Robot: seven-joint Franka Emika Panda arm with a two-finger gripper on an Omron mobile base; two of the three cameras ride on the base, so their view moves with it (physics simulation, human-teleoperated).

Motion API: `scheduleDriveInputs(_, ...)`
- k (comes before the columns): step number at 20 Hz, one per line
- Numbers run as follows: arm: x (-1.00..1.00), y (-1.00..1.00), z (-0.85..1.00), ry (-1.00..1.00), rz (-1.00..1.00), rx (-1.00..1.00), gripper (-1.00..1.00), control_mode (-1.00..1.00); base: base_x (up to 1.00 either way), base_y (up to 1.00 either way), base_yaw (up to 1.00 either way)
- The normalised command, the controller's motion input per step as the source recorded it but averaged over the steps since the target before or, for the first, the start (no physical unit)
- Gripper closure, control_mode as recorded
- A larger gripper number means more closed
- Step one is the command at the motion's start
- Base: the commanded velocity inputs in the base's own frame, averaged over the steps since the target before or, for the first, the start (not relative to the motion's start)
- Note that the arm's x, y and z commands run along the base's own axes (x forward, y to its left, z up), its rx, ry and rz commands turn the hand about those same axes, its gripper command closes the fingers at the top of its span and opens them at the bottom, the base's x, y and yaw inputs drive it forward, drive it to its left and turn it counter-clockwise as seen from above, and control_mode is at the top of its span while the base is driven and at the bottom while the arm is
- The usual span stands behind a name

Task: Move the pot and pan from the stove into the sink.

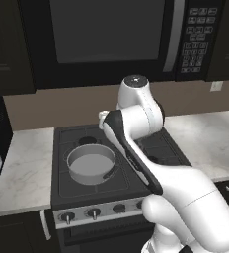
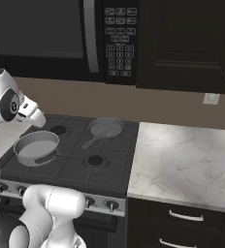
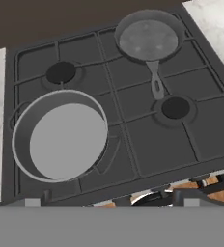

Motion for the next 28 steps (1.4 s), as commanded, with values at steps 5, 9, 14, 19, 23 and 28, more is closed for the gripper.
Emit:
scheduleDriveInputs(5,0.0,0.24,-0.13,0.0,-0.15,0.04,-1.0,-1.0,0.0,0.0,0.0)
scheduleDriveInputs(9,0.0,0.0,-0.03,0.0,0.0,0.0,-1.0,-1.0,0.0,0.0,0.0)
scheduleDriveInputs(14,0.0,0.0,-0.36,0.01,0.0,0.05,-1.0,-1.0,0.0,0.0,0.0)
scheduleDriveInputs(19,0.0,0.0,-0.49,0.02,-0.01,0.08,-1.0,-1.0,0.0,0.0,0.0)
scheduleDriveInputs(23,0.0,0.0,-0.51,0.02,-0.02,0.06,-1.0,-1.0,0.0,0.0,0.0)
scheduleDriveInputs(28,0.01,-0.02,-0.52,0.01,-0.05,0.02,-1.0,-1.0,0.0,0.0,0.0)
